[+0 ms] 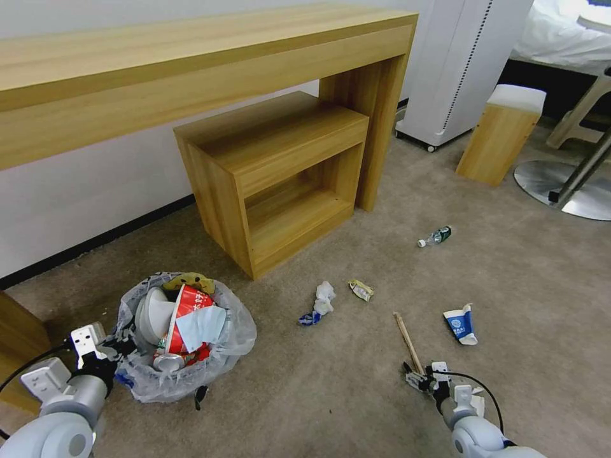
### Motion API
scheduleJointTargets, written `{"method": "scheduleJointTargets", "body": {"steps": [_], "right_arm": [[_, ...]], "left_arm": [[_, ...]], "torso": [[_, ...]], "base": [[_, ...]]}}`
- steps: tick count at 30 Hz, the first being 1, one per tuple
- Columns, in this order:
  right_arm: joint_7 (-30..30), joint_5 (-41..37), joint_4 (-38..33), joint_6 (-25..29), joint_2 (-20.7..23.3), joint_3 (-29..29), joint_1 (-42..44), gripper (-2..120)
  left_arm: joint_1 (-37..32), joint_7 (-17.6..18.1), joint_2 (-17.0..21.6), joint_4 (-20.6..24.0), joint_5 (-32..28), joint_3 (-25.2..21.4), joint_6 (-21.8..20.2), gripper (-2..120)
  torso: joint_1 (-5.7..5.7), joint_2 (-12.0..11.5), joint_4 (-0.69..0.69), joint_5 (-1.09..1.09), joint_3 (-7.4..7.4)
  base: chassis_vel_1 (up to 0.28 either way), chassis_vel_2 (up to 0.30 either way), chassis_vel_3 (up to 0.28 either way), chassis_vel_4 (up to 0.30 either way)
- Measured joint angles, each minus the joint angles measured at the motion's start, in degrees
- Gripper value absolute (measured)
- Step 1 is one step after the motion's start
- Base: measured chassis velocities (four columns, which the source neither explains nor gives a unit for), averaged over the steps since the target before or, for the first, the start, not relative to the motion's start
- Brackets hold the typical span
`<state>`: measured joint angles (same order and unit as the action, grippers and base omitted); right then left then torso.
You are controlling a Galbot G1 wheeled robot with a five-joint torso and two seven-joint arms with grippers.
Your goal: Pick up the trash bin and place the garbage on the floor into it.
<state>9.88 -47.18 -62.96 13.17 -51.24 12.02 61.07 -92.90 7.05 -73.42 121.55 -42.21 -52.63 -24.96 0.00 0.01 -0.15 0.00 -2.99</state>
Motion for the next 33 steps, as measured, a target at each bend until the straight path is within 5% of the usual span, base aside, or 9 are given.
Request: {"method": "scheduleJointTargets", "body": {"steps": [20, 26, 33], "right_arm": [[-0.81, 2.55, 0.12, 2.15, -0.03, -1.83, 2.20, 1], [-3.19, 2.04, -1.35, 4.24, 0.16, -3.02, 2.83, 0], [-11.80, 0.87, -12.71, 10.87, 3.22, -7.57, 3.18, 0]], "left_arm": [[-0.39, 0.19, 0.05, 1.26, -0.48, 0.27, 0.21, 1], [-0.55, 0.19, -0.06, 1.31, -0.39, 0.28, 0.35, 1], [-0.44, 0.14, -0.05, 0.99, 0.01, 0.48, 0.37, 1]], "torso": [[0.00, 0.00, -0.01, -0.01, 0.00], [0.00, 0.00, -0.01, 0.01, 0.00], [0.00, -0.01, 0.00, -0.02, 0.00]], "base": [[0.000, 0.000, 0.000, 0.000], [0.000, 0.000, 0.000, 0.000], [0.000, 0.000, 0.000, 0.000]]}}
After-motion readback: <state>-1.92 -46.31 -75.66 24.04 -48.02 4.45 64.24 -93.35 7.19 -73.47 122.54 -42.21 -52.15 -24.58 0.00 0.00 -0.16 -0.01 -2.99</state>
